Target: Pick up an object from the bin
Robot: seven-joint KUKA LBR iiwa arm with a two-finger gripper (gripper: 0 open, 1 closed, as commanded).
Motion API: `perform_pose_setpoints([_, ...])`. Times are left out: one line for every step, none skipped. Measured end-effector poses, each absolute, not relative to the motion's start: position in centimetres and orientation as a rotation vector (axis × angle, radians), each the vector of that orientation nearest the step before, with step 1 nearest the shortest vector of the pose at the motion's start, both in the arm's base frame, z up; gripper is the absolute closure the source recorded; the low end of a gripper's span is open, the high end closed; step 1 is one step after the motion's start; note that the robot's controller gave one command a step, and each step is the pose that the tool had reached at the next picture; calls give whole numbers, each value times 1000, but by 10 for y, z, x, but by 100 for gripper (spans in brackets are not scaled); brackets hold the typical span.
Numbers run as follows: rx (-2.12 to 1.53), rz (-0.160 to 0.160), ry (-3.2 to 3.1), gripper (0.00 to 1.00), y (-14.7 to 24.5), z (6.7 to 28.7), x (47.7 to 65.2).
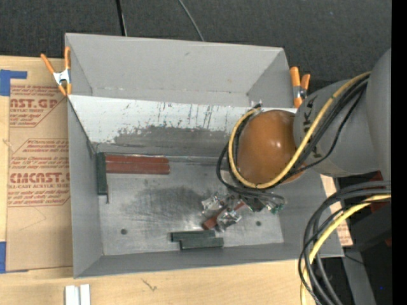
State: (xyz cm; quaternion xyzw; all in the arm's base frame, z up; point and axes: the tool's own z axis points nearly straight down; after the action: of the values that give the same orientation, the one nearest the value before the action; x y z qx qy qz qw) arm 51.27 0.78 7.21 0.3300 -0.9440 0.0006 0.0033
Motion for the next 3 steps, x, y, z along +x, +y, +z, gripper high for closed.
perform_pose_setpoints([1034,2,-2959,100,8,72,513])
perform_pose_setpoints([1024,-2,-2973,100,12,184,527])
perform_pose_setpoints([1024,-2,-2973,100,12,184,527])
